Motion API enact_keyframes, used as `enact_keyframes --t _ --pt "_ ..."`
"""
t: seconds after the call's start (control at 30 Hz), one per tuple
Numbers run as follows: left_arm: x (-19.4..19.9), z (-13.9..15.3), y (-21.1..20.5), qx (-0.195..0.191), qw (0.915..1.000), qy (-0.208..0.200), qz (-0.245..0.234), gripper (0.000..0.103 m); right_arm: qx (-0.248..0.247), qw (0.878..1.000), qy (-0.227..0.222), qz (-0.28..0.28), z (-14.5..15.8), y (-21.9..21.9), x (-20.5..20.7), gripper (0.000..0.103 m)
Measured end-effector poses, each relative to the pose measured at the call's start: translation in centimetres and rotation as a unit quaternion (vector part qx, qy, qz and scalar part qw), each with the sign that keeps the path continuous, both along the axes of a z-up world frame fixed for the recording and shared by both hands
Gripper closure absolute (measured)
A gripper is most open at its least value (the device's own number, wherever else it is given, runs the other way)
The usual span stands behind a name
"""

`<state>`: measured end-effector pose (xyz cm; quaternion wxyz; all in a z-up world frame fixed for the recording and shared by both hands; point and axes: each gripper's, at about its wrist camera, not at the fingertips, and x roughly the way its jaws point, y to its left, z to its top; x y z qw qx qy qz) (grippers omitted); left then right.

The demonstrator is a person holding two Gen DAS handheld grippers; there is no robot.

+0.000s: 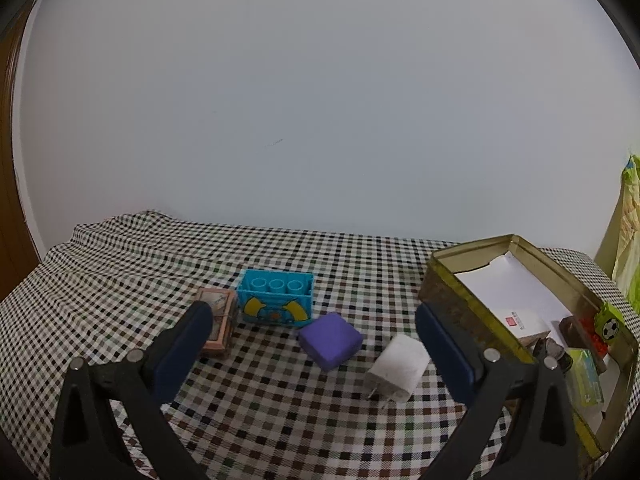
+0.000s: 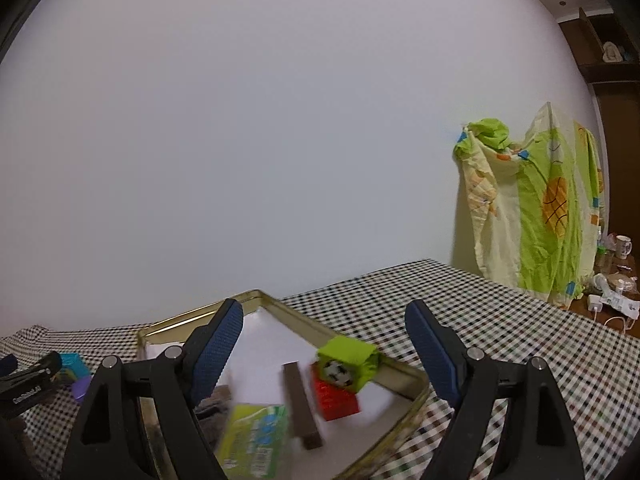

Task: Organize rigid objects
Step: 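Withdraw both grippers from the tray back toward the table items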

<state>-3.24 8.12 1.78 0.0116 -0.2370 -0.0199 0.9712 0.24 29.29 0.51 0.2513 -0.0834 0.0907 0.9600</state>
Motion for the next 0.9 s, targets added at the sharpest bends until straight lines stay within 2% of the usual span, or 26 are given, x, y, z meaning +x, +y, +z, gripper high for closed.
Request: enact_keyframes --t 0.63,0.9 --pt "-0.3 0.0 -2.9 0.006 0.9996 -0.013 0.024 0.0 -0.011 0.997 -0.008 0.075 -0.4 -7.1 -2.7 0.018" --pt "-0.8 -0.2 -4.6 0.011 0.9992 -0.02 0.033 0.0 -0.013 0.993 -0.026 0.111 -0.7 -9.3 -4.1 0.018"
